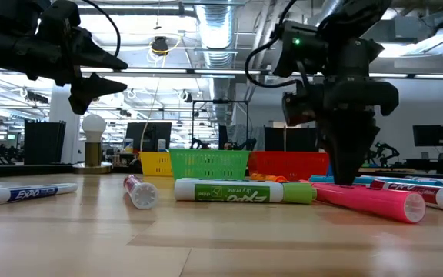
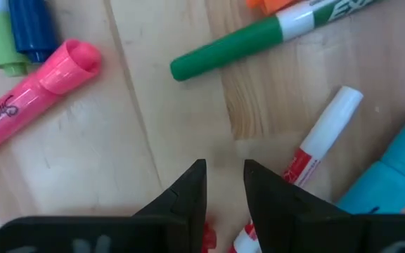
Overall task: Pick & Place Markers
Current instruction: Put the small red marker pen into the red bin
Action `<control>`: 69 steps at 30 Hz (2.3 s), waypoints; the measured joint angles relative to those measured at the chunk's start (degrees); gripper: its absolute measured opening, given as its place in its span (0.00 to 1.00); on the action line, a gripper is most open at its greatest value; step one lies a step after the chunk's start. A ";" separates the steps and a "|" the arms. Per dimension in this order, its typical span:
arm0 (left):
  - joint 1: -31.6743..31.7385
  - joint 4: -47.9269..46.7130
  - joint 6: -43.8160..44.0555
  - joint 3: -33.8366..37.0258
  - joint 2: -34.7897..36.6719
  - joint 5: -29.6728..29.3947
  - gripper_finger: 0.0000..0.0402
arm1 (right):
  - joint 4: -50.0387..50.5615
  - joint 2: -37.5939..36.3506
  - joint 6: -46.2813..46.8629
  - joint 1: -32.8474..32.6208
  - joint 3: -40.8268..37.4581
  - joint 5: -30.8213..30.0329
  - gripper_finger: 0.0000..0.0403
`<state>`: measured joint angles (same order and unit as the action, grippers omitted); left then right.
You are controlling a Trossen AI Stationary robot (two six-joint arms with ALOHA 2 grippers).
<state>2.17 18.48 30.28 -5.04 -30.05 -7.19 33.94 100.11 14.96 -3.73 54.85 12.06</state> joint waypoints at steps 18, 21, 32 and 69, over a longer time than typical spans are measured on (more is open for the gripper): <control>0.00 0.02 0.00 0.00 -0.01 0.01 0.52 | 4.99 -3.67 -0.07 2.02 -0.04 -3.31 0.22; 0.01 0.02 0.00 0.00 -0.01 0.01 0.52 | 4.74 -1.46 0.00 2.67 -0.06 -3.26 0.22; 0.00 0.04 0.00 0.00 -0.01 0.01 0.52 | 4.67 1.12 0.02 2.84 0.13 -3.26 0.22; 0.01 0.04 0.20 0.00 0.00 0.00 0.52 | 2.69 -22.25 13.57 5.17 -0.17 0.21 0.06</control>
<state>2.18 18.52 30.48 -5.04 -30.06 -7.19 36.63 77.86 28.53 1.45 54.68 12.27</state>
